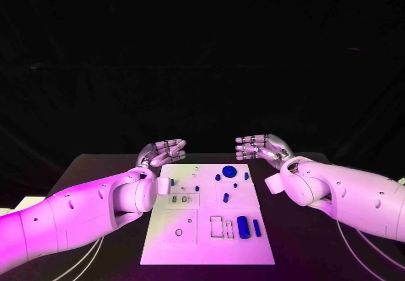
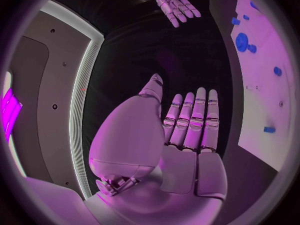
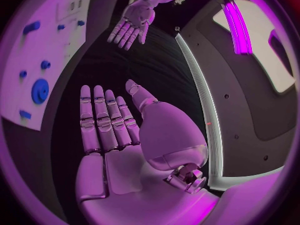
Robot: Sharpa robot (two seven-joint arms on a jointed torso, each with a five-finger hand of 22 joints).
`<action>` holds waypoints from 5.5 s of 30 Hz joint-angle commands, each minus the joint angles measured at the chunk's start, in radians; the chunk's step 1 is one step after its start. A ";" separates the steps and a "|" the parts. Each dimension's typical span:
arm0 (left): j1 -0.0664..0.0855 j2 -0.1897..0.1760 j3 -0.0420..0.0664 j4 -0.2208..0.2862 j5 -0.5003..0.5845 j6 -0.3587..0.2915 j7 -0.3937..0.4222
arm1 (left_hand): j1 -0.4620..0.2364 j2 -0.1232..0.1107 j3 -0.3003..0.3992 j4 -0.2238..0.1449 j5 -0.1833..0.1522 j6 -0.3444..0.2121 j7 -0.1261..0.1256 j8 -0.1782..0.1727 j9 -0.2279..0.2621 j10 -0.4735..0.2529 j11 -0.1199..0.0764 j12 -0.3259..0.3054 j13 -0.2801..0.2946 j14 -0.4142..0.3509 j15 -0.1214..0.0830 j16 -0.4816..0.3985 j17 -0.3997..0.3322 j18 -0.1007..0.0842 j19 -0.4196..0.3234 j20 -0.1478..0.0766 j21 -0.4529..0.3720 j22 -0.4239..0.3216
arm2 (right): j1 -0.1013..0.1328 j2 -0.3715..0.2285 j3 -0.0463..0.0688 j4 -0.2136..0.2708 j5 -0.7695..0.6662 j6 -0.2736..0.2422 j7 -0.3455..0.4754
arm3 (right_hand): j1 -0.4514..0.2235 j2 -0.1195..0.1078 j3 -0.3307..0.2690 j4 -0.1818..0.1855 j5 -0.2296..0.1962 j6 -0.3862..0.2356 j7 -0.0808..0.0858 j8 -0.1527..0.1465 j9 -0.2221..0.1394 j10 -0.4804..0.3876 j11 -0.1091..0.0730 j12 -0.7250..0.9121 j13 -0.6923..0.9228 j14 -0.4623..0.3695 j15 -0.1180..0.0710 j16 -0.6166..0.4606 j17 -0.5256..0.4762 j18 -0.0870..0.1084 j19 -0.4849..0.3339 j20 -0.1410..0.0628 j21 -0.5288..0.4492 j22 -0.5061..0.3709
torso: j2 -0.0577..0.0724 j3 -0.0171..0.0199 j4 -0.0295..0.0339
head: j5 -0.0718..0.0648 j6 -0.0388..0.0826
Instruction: Assemble the parts on the task board
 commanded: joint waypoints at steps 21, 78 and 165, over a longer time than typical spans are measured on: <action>0.030 -0.115 0.015 0.227 0.029 0.116 -0.053 | -0.028 0.032 -0.031 -0.053 0.011 0.109 0.006 -0.009 -0.001 0.165 -0.030 0.002 0.003 0.232 -0.058 0.050 0.076 0.021 0.267 -0.060 0.114 0.033 | 0.071 0.007 0.010 0.007 -0.850 -0.040 -0.250 | 0.020 -0.075 0.055 -0.031 -0.020 0.144 -0.012 0.006 0.005 0.203 -0.065 0.000 0.008 0.320 -0.101 0.036 0.007 0.018 0.274 -0.115 0.266 0.120 | 0.117 -0.0167 0.0400 | -0.037 0.039; 0.060 -0.214 0.022 0.419 0.047 0.144 -0.080 | -0.046 0.041 -0.057 -0.067 0.011 0.083 0.015 -0.016 -0.002 0.131 -0.027 0.004 0.001 0.268 -0.065 0.091 0.138 0.017 0.302 -0.073 0.151 0.049 | 0.127 0.086 0.017 -0.007 -1.331 0.219 -0.461 | -0.027 -0.077 0.167 0.006 -0.097 0.222 -0.060 0.008 0.007 0.220 -0.110 -0.010 0.005 0.452 -0.162 0.745 0.457 0.018 0.262 -0.166 0.767 0.450 | 0.233 -0.0325 0.0799 | -0.074 0.064; 0.074 -0.209 0.022 0.425 0.047 0.175 -0.100 | -0.031 0.047 -0.052 -0.085 0.013 0.066 0.017 -0.013 -0.001 0.108 -0.024 0.010 0.002 0.256 -0.063 0.099 0.159 0.016 0.295 -0.071 0.157 0.052 | 0.129 0.300 0.020 -0.170 -1.276 -0.072 -0.555 | -0.020 -0.184 0.231 0.110 -0.171 0.056 -0.013 -0.005 0.000 0.020 -0.059 -0.017 0.002 0.354 -0.120 0.708 0.418 0.022 0.160 -0.126 0.802 0.460 | 0.257 -0.0395 0.0875 | -0.056 0.078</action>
